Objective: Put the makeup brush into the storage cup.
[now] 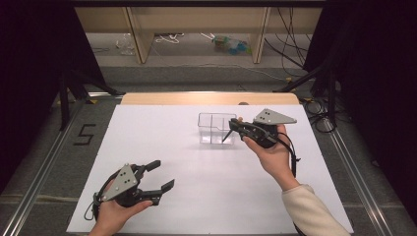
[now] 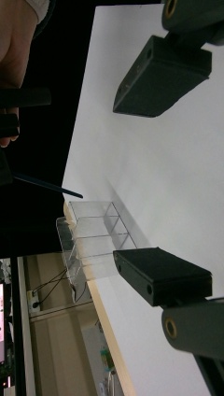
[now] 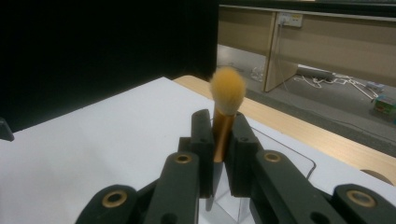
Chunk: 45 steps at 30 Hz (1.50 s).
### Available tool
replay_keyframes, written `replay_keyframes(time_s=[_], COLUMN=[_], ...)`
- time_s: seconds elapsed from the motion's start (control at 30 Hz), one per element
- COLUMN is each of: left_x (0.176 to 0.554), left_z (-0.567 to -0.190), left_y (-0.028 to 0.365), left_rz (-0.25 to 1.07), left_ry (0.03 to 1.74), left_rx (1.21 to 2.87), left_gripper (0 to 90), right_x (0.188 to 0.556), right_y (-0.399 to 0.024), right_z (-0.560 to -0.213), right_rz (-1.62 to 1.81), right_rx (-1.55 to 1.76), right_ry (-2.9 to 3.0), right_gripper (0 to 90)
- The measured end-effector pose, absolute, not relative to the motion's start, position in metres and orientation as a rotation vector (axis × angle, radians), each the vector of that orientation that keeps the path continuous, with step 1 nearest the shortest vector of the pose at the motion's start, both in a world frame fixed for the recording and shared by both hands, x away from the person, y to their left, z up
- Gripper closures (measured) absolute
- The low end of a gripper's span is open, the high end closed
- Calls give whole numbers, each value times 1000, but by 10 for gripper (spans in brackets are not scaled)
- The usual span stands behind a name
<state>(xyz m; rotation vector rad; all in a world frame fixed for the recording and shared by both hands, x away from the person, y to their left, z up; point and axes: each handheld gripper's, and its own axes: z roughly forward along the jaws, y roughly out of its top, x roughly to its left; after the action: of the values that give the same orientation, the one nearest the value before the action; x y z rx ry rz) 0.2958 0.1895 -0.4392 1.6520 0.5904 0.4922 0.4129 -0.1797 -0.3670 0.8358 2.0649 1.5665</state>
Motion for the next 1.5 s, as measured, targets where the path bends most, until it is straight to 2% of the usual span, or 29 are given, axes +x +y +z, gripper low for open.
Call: replay_keyframes(time_s=[1.5], left_x=[296], left_z=[-440], left_y=[189], left_rz=[489], left_ry=[583], left_rx=[1645], left_gripper=[242], right_x=[427], right_y=[-181], right_z=[-359], right_rz=[1560], right_rx=[845], right_ry=[2019], right_gripper=[841])
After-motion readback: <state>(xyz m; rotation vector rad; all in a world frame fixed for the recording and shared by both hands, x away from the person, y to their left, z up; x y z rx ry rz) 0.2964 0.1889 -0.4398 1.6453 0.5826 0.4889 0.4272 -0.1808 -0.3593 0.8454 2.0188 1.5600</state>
